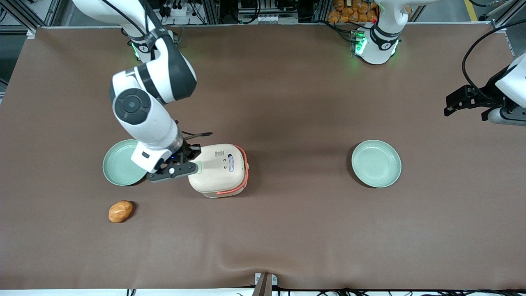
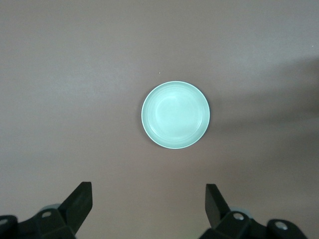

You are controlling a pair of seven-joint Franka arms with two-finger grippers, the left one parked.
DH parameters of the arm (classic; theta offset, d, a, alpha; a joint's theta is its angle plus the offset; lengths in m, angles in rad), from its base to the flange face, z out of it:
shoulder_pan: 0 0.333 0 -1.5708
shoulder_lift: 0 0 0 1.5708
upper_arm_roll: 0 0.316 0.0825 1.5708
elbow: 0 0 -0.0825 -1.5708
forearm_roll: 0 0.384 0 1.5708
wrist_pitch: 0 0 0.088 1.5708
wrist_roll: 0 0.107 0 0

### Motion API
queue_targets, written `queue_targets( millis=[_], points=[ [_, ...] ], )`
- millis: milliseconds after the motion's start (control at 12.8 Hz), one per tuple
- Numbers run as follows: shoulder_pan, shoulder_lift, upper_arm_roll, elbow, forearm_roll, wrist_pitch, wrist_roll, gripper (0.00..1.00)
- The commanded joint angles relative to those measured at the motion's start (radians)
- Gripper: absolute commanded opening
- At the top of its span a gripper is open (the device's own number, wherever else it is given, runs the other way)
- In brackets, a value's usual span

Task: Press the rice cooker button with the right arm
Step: 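Lower the right gripper and press down on the rice cooker button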

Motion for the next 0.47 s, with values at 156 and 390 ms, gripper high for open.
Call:
queue_targets(
  millis=[156,390],
  points=[
    [0.008,0.085,-0.013,0.06,0.01,0.018,-0.065,0.0],
    [0.016,0.105,-0.013,0.056,0.007,0.042,-0.082,0.0]
  ],
)
